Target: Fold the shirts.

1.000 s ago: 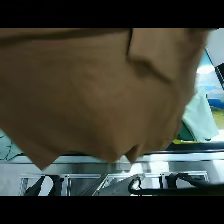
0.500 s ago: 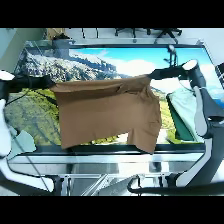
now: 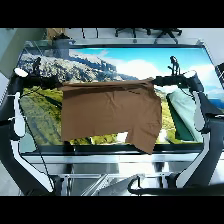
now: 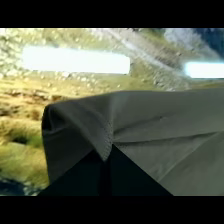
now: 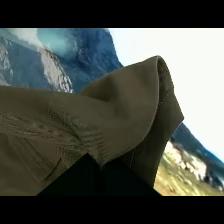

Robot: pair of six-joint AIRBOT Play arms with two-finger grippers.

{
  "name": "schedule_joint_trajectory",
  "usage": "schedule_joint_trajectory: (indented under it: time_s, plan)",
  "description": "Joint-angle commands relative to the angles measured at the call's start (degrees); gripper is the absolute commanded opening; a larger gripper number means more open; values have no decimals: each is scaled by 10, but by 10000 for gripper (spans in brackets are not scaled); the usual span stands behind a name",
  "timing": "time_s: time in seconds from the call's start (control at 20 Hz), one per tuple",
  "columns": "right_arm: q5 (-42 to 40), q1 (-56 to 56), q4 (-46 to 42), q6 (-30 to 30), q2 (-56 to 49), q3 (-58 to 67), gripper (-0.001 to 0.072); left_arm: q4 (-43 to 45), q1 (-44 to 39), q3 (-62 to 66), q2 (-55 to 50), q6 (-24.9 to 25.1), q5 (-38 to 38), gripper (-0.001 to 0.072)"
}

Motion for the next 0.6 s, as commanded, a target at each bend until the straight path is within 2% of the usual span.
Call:
schedule_joint_trajectory:
  time_s: [0.0,0.2,0.45,0.5,0.55]
  plan:
    - [30,-11,-9,-2,-7,-1,16,66,-10,-2,-7,-31,-24,13]
    - [40,0,-9,-2,-29,-1,18,67,-22,-45,-7,-28,24,14]
    - [40,5,-9,-1,-33,-1,28,82,-29,-74,-7,-24,35,19]
    - [40,5,-9,-1,-32,-1,126,82,-29,-73,-7,-24,24,21]
    - [41,4,-9,-1,-28,0,207,82,-29,-64,-7,-24,4,273]
